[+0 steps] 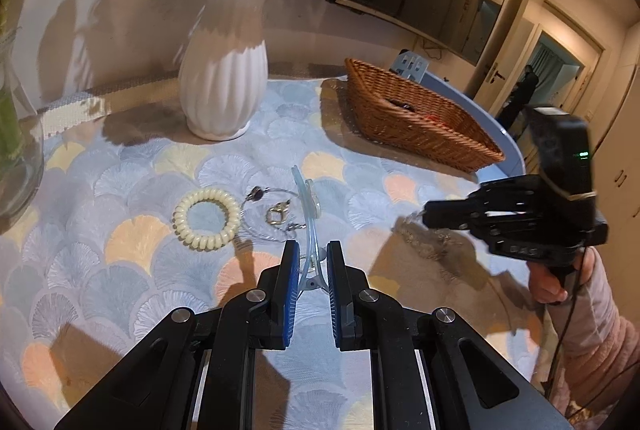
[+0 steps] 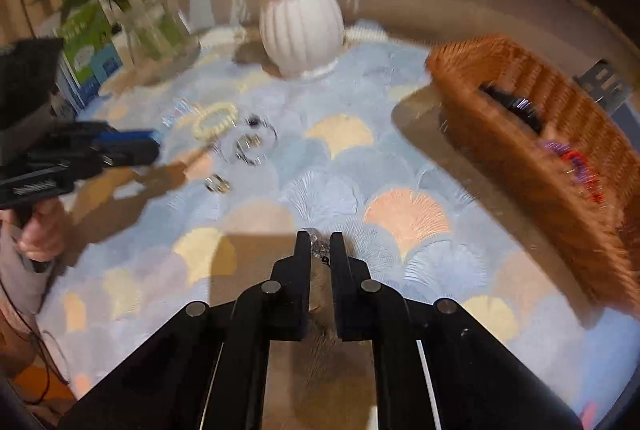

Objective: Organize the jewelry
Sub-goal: 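Carry both items into the wicker basket and open both tools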

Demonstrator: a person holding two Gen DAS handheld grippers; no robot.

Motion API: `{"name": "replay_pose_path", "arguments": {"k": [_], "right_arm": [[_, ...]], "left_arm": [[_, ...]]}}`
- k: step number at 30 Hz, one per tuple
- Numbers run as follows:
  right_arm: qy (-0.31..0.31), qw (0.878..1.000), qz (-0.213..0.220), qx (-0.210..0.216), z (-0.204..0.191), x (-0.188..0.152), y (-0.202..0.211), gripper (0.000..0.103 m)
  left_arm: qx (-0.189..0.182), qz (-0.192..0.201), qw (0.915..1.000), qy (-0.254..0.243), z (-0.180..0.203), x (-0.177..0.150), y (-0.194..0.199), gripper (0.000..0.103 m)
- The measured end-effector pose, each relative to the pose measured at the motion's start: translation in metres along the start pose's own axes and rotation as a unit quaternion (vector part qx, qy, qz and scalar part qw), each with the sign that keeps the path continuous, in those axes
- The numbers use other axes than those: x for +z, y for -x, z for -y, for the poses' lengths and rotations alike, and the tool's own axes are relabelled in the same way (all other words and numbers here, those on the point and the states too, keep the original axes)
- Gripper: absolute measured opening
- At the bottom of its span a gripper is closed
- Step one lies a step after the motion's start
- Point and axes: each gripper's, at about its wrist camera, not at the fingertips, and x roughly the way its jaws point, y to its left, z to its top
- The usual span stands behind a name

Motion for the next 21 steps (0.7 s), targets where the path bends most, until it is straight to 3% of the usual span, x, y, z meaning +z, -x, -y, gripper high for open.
{"name": "replay_pose_path", "arguments": {"k": [2,10,14,21], "right_arm": [[-0.006,1.000,0.015,-0.005,0.001,0.003,0.020,0.012],[-0.055,0.992,0.106,-0.036,0.041,0.025,0.106,0.012],[-0.096,0.980,0.149,-0.088,0.083,0.035,0.139,0.012],[-0.172,0.962,0.156,-0.145,0.158,0.041,0.138,0.012]], "left_arm": [[-0.008,0.002,1.0000,-0.003,0.006,0.006,0.004,0.014],[0.021,0.009,0.9970,-0.075,0.066,0.058,0.000,0.014],[0.015,0.010,0.9944,-0.104,0.102,0.100,-0.020,0.014],[-0.023,-0.010,0.9926,-0.119,0.161,0.158,-0.091,0.014]]}}
